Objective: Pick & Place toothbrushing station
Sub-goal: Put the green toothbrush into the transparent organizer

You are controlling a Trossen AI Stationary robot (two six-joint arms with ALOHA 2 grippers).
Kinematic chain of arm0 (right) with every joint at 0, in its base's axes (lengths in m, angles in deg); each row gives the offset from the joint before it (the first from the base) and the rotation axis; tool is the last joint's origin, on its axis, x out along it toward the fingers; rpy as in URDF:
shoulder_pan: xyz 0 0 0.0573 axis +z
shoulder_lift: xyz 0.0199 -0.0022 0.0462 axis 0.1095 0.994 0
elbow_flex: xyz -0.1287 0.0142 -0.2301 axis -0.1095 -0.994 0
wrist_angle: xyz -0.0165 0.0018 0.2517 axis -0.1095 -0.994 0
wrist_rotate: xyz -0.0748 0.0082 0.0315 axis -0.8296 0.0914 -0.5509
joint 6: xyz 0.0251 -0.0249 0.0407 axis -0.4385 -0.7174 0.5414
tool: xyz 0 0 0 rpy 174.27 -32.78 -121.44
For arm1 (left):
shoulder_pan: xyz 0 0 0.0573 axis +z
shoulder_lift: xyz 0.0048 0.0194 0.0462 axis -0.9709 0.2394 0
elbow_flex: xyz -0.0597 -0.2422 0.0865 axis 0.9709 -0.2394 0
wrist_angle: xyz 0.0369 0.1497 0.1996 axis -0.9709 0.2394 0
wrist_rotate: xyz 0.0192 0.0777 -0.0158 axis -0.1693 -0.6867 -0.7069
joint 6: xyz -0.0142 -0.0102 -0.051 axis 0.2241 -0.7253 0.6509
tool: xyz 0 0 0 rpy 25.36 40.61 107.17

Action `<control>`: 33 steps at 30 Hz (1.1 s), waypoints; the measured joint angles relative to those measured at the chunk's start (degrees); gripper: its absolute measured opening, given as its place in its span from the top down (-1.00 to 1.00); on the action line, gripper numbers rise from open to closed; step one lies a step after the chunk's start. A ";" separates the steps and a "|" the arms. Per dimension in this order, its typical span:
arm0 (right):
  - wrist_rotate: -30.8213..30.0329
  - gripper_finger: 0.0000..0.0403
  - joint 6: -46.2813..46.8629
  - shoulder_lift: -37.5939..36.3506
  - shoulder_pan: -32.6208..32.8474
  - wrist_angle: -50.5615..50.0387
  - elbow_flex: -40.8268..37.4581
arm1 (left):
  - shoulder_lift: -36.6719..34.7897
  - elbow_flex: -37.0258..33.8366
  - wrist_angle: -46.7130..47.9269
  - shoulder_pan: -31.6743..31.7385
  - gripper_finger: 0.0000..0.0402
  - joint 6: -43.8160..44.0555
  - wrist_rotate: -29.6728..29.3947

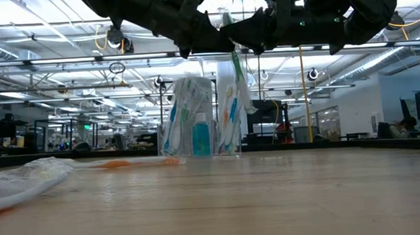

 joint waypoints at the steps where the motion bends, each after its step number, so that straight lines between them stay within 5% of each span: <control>1: 0.00 0.83 0.00 0.00 0.00 0.00 0.00 | 0.00 0.00 0.00 0.00 0.90 0.00 0.00; 7: 0.00 0.83 -0.79 0.00 0.00 -0.24 0.00 | -0.06 0.00 0.91 0.02 0.81 -2.71 -0.09; 13: 0.00 0.83 -0.76 0.00 0.00 -0.12 0.00 | -0.07 0.00 1.38 0.04 0.50 -3.23 -0.91; 18: -0.96 0.83 -0.83 0.00 -0.07 -0.06 0.00 | -1.19 0.00 3.80 -0.04 0.26 -3.18 -7.13; 26: -17.09 0.83 -3.56 0.02 -0.11 2.07 0.00 | -8.66 -0.09 17.12 0.02 0.13 -2.73 -11.52; 33: -17.73 0.83 -2.65 4.12 -0.52 13.01 0.02 | -15.55 -0.09 21.90 0.09 0.13 -2.77 -14.20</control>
